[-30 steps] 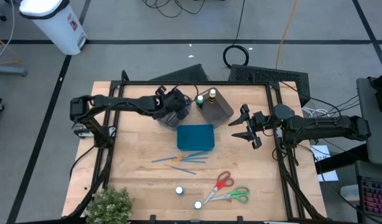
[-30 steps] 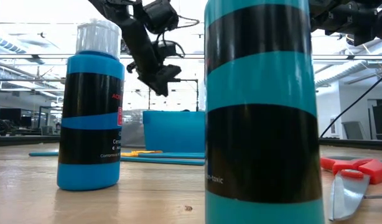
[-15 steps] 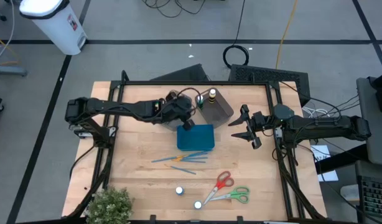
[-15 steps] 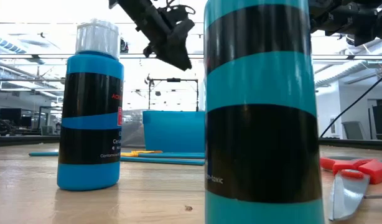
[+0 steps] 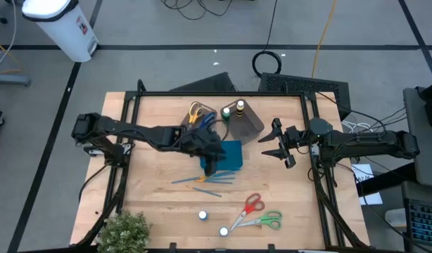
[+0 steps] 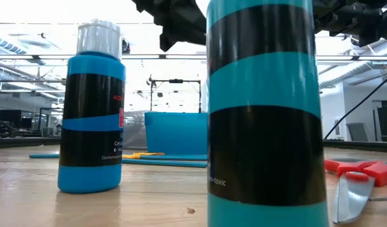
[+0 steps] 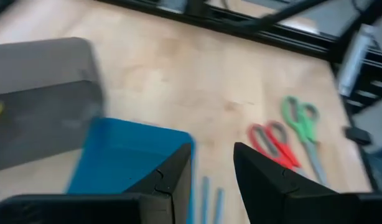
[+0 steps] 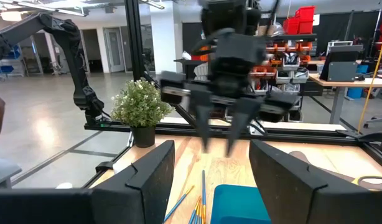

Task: Pick & Place Paint Supplies
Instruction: Put the blue paint bottle into the right black bin

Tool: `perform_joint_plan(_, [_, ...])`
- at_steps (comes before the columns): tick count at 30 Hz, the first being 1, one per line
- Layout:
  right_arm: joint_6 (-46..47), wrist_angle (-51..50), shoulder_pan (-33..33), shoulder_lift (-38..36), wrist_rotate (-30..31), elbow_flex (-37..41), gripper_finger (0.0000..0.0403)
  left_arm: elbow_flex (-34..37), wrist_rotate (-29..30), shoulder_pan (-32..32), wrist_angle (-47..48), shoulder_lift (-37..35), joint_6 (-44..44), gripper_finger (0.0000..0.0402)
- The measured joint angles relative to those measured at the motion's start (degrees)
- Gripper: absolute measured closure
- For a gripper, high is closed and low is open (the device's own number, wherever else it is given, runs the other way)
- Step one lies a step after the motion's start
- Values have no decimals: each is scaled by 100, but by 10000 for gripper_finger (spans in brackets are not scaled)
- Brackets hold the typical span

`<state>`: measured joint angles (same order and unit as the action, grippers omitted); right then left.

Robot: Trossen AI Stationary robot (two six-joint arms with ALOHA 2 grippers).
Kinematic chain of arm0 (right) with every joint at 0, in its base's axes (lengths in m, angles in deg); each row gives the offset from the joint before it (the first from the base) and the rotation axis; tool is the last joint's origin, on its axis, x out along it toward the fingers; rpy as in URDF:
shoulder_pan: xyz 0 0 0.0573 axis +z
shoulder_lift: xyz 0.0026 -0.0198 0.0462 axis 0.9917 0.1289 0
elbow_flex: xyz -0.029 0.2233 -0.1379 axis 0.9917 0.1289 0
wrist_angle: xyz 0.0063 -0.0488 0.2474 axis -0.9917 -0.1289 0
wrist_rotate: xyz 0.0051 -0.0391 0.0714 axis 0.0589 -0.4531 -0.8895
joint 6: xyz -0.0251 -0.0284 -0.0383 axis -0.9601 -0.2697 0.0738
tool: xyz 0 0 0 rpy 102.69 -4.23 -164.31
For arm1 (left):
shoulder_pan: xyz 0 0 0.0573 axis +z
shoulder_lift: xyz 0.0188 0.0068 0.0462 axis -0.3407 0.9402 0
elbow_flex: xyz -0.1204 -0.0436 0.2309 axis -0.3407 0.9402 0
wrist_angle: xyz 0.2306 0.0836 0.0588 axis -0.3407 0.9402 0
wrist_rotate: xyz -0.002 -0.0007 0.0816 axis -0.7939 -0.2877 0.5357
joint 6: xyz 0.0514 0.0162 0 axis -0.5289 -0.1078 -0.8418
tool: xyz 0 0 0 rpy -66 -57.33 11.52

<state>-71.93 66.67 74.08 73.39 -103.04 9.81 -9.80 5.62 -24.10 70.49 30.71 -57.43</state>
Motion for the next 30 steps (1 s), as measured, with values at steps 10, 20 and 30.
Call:
perform_joint_plan(10, [0, 0, 0, 0, 1, 0, 204, 0, -109, -732, -1, 0, -31, 273])
perform_joint_plan(20, [0, 2, 0, 0, 1, 0, 204, 0, -107, -1453, -104, 0, 227, 273])
perform_joint_plan(30, [14, 0, 0, 0, 1, 0, 204, 0, -107, -2105, -337, 2, 287, 273])
